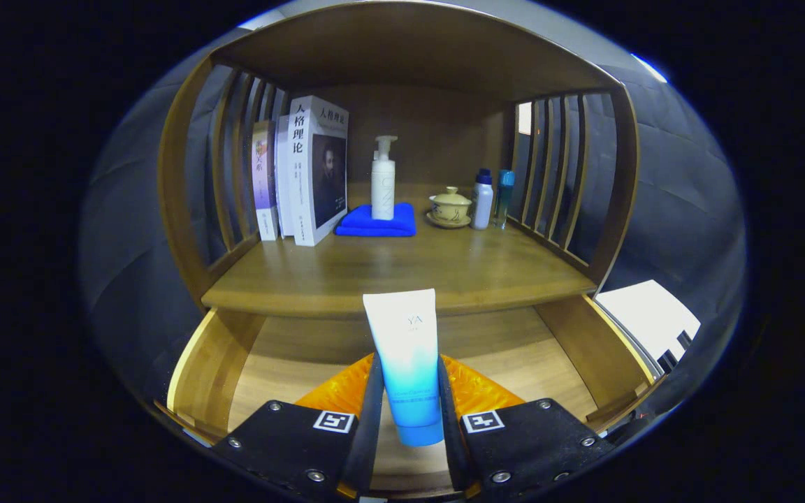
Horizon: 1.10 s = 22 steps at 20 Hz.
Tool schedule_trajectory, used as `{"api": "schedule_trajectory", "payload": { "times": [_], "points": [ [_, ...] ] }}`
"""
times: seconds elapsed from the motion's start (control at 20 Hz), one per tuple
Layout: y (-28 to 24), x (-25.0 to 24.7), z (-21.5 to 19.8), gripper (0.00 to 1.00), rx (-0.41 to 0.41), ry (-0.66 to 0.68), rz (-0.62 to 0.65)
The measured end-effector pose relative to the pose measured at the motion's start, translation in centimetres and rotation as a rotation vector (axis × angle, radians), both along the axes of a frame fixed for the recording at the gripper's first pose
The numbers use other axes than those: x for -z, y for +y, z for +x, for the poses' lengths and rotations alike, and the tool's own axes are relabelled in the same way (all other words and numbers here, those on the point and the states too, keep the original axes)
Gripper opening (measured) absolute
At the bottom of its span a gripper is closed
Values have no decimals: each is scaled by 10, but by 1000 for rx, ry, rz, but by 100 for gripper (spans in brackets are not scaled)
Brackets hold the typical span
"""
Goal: Pull open the drawer, take out the items inside it, and place them on the countertop above the cabinet.
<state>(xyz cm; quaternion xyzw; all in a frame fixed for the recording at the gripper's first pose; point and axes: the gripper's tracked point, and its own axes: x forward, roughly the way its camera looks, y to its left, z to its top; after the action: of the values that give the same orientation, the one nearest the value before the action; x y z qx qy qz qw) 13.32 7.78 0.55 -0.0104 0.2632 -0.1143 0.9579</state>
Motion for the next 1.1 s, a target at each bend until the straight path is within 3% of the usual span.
{"api": "schedule_trajectory", "payload": {
  "times": [0.7,1.1],
  "points": [
    [-27,-30,118,42,-23,-35,26],
    [-40,-1,152,48,-69,15,27]
  ]
}}
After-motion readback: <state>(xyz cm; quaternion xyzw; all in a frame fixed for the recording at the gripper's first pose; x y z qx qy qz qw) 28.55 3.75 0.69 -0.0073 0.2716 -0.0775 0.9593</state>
